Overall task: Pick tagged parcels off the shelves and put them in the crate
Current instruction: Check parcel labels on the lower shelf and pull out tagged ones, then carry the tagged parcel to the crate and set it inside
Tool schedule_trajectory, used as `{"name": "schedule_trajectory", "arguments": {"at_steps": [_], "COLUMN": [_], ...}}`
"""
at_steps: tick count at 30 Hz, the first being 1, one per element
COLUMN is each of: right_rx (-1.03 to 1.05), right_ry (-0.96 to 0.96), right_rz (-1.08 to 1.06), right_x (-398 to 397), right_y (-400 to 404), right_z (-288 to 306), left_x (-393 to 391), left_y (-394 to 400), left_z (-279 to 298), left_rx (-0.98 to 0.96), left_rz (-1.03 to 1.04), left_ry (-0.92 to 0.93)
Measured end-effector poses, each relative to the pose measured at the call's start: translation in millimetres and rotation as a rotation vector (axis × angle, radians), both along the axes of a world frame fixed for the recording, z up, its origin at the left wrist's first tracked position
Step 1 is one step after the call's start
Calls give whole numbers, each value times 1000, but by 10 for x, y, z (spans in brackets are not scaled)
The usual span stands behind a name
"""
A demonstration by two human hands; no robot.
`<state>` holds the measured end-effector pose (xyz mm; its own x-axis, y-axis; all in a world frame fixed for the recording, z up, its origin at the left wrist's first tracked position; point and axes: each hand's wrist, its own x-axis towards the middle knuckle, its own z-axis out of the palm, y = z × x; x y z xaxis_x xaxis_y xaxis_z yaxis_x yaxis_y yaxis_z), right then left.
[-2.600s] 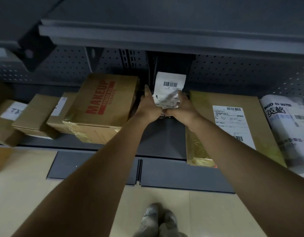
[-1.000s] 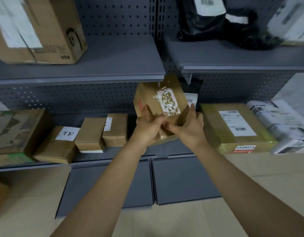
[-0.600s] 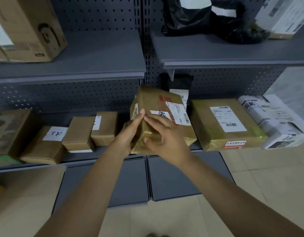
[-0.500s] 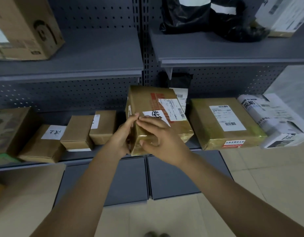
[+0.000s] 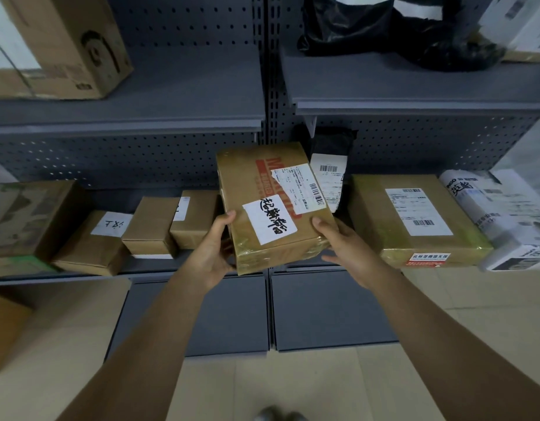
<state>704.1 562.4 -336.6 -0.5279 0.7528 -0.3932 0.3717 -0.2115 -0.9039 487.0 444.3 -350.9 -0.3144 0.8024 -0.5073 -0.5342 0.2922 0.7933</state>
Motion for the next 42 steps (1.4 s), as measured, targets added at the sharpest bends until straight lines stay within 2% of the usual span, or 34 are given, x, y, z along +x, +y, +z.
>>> {"name": "schedule_trajectory", "arguments": {"at_steps": [4,6,11,13,15,17,19,22,24,28,33,36,42], "right_rx": [23,-34,-331,-441,-465,-447,-343,-166,-96,31,168,243,372], "right_ry": [35,85,422,516,627,726,757,776,780,748,662,612,655], "right_rz": [-42,-125,-461,-437,-381,-359,-394,-585,-698,-967,-1319,-1543,-1953], "right_x": [27,31,43,101,240,458,695,1091,1350,2132,3207,3711,4618], "right_y": [0,3,53,22,-27,-80,-162,-347,-517,-1236,-2655,-3624,-5638], "right_z": [-86,-112,-242,-238,-250,-290,-305,-247,-176,-110,-147,-79,39], "left_x": [-3,13,309,511,731,946,1115,1273,1339,1879,3225,4185,6128], "left_y": [13,38,188,255,278,241,189,197,307,609,424,-114,-1784], "left_z": [39,38,-13,-57,-127,-170,-178,-135,-20,229,383,400,364], "left_rx": [39,52,64,59,70,120,127,125,197,235,249,233,282], "left_rz": [-51,-61,36,61,17,-110,-255,-425,-473,-654,-1218,-1498,-1831], "left_ry": [11,15,-79,-106,-114,-71,6,69,83,93,179,176,94]}}
